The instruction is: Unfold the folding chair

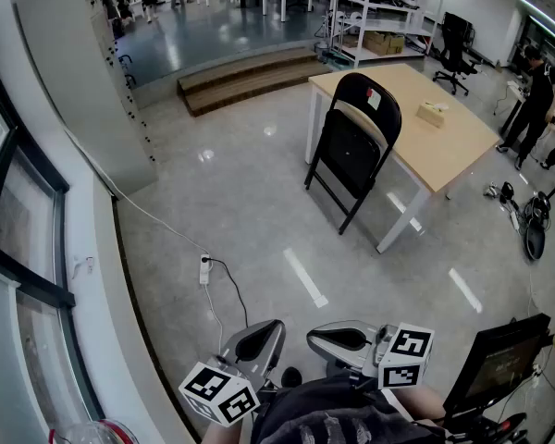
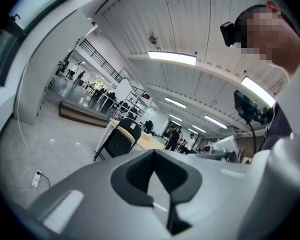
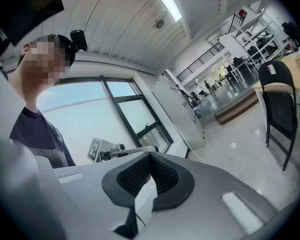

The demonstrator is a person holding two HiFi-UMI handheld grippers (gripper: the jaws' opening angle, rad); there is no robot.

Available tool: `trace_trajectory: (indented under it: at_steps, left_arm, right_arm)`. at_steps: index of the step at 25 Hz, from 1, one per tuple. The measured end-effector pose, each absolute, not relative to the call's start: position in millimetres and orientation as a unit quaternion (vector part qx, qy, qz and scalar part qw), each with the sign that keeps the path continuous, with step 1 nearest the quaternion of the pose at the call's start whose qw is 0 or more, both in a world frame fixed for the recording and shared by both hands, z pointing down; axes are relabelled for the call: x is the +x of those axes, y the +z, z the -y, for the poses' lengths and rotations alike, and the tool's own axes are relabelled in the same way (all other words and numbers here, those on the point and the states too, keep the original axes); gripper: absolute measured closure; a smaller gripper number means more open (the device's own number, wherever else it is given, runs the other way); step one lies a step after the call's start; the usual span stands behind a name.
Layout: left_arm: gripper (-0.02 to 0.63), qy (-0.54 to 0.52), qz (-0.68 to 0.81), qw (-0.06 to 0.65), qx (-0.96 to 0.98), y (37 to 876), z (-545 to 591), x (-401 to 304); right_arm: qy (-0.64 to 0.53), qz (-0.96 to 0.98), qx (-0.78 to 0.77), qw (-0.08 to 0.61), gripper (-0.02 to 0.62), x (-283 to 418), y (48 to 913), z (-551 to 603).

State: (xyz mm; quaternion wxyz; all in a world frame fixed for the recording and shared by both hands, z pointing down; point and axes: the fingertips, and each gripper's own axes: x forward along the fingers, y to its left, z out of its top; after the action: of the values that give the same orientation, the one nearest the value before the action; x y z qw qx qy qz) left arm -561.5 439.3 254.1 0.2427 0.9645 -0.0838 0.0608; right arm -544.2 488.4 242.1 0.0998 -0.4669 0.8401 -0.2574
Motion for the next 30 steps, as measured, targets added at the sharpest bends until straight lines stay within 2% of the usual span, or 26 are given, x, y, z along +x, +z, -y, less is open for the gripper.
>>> trace_trajectory:
  at_steps: [7, 18, 24, 30]
  left_arm:
    - [0.604, 0.111, 0.069, 0.232, 0.964, 260.6, -453.6, -483.5]
    - [0.604, 0.154, -0.01, 0.158, 0.975, 232.5, -483.4, -282.5]
    - [0.604, 0.181, 0.009, 0.114, 0.977, 234.3, -490.0, -234.3]
    - [0.604, 0.182, 0.029, 0.114, 0.976, 238.2, -465.2, -212.2]
  right_arm:
    - [-0.282, -0.817, -0.482, 0.139, 0.596, -467.8, 255.9, -504.5]
    - [-0.279, -0.781, -0.514, 0.22, 0.597, -290.4, 270.2, -534.1]
    - [-0.271, -0.778, -0.522, 0.219, 0.597, -214.1, 274.8, -541.7]
    - [-0.273, -0.784, -0.52, 0.203, 0.597, -192.3, 282.0, -523.3]
